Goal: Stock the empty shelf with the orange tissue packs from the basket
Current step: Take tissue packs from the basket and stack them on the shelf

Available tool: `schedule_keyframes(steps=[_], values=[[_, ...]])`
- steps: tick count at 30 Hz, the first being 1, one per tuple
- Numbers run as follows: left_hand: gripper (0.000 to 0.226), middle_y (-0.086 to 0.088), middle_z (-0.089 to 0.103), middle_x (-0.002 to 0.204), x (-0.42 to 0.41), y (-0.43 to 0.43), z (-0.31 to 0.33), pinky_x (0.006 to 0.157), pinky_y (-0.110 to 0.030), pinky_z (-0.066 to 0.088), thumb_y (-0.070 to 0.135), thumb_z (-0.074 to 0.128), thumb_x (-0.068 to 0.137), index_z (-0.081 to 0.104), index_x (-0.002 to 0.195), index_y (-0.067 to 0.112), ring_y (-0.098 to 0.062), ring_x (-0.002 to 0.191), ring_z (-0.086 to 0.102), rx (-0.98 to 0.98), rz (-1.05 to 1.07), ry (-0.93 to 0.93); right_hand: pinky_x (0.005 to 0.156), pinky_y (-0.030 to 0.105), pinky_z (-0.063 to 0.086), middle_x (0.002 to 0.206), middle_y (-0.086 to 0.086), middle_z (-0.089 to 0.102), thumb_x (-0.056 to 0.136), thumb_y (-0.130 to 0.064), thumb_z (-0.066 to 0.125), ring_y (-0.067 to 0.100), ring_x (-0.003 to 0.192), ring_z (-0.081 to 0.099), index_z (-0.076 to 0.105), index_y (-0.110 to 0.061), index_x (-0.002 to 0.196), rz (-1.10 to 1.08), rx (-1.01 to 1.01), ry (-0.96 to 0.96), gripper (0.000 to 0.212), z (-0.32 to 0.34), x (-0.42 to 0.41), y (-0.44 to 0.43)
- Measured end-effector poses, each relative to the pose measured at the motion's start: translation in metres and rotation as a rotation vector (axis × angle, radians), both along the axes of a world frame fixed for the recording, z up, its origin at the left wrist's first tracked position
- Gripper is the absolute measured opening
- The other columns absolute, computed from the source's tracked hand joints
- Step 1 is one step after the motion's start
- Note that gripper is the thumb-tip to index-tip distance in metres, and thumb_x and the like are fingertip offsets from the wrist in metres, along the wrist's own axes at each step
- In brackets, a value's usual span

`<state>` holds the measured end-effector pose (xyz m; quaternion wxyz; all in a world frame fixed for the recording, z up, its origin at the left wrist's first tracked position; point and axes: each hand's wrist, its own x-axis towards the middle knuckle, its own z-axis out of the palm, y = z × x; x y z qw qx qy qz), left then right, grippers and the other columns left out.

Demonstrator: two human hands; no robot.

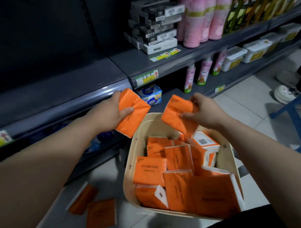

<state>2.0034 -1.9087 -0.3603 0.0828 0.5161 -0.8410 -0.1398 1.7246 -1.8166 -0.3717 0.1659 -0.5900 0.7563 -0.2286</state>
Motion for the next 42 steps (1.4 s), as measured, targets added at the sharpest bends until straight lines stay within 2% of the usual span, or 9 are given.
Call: schedule_keyframes(steps=[4, 8, 13, 16, 23, 29, 36, 39, 42], values=[[0.048, -0.022, 0.059, 0.108, 0.047, 0.007, 0.034, 0.075, -0.037, 0.043, 0.041, 0.053, 0.091, 0.032, 0.12, 0.009, -0.035, 0.092, 0.059, -0.018, 0.088, 0.063, 0.049, 0.019, 0.04, 0.077, -0.006, 0.056, 0.079, -0.041, 0.069, 0.008, 0.064, 0.054, 0.048, -0.018, 0.099, -0.003, -0.127, -0.144, 0.037, 0.029, 0.05, -0.01], [0.042, -0.011, 0.056, 0.098, 0.11, 0.012, 0.071, 0.072, -0.035, 0.041, 0.034, 0.055, 0.086, 0.031, 0.115, 0.015, -0.03, 0.083, 0.056, -0.048, 0.173, 0.076, 0.069, 0.03, 0.042, 0.092, 0.001, 0.057, 0.08, -0.027, 0.064, 0.02, 0.082, 0.056, 0.049, -0.014, 0.105, 0.084, -0.178, -0.214, 0.032, 0.059, 0.11, -0.026], [0.038, 0.0, 0.048, 0.088, 0.201, 0.012, 0.103, 0.068, -0.031, 0.034, 0.032, 0.056, 0.085, 0.033, 0.113, 0.02, -0.022, 0.074, 0.05, -0.141, 0.313, 0.021, 0.073, 0.028, 0.04, 0.098, 0.001, 0.057, 0.082, -0.022, 0.061, 0.018, 0.087, 0.055, 0.051, -0.012, 0.115, 0.242, -0.192, -0.227, 0.036, 0.095, 0.193, -0.05], [0.036, 0.001, 0.049, 0.086, 0.259, 0.007, 0.116, 0.069, -0.034, 0.04, 0.036, 0.056, 0.085, 0.031, 0.11, 0.026, -0.023, 0.077, 0.053, -0.138, 0.401, -0.02, 0.071, 0.027, 0.039, 0.098, 0.002, 0.059, 0.083, -0.019, 0.058, 0.018, 0.086, 0.056, 0.055, -0.011, 0.115, 0.324, -0.212, -0.188, 0.033, 0.111, 0.243, -0.069], [0.034, -0.011, 0.057, 0.108, 0.365, -0.024, 0.121, 0.077, -0.037, 0.047, 0.029, 0.057, 0.089, 0.037, 0.115, 0.022, -0.026, 0.09, 0.057, -0.13, 0.527, -0.032, 0.079, 0.032, 0.048, 0.108, 0.004, 0.059, 0.082, -0.013, 0.059, 0.022, 0.095, 0.059, 0.055, -0.015, 0.118, 0.46, -0.208, -0.183, 0.037, 0.13, 0.343, -0.117], [0.049, -0.017, 0.055, 0.123, 0.418, -0.06, 0.112, 0.089, -0.036, 0.044, 0.028, 0.059, 0.09, 0.04, 0.132, 0.012, -0.034, 0.11, 0.054, -0.153, 0.606, -0.12, 0.073, 0.027, 0.043, 0.107, 0.003, 0.057, 0.08, -0.009, 0.061, 0.018, 0.091, 0.056, 0.053, -0.016, 0.12, 0.502, -0.201, -0.208, 0.041, 0.13, 0.399, -0.158], [0.058, -0.019, 0.037, 0.145, 0.455, -0.105, 0.084, 0.112, -0.041, 0.028, 0.028, 0.059, 0.09, 0.037, 0.141, 0.012, -0.038, 0.135, 0.031, -0.185, 0.601, -0.172, 0.069, 0.024, 0.043, 0.101, 0.0, 0.058, 0.08, -0.011, 0.065, 0.013, 0.084, 0.056, 0.053, -0.015, 0.121, 0.479, -0.215, -0.272, 0.042, 0.116, 0.438, -0.199], [0.058, -0.018, 0.029, 0.15, 0.465, -0.126, 0.073, 0.116, -0.044, 0.019, 0.03, 0.059, 0.089, 0.036, 0.141, 0.019, -0.039, 0.139, 0.021, -0.192, 0.607, -0.192, 0.062, 0.02, 0.042, 0.092, -0.007, 0.056, 0.08, -0.012, 0.065, 0.005, 0.079, 0.055, 0.053, -0.017, 0.121, 0.477, -0.197, -0.313, 0.043, 0.107, 0.446, -0.211], [0.057, -0.019, 0.028, 0.149, 0.473, -0.141, 0.067, 0.115, -0.043, 0.022, 0.026, 0.061, 0.087, 0.039, 0.14, 0.022, -0.039, 0.139, 0.021, -0.2, 0.649, -0.16, 0.062, 0.021, 0.043, 0.09, -0.009, 0.055, 0.081, -0.013, 0.066, 0.003, 0.078, 0.053, 0.051, -0.019, 0.122, 0.473, -0.189, -0.359, 0.044, 0.1, 0.451, -0.219]])
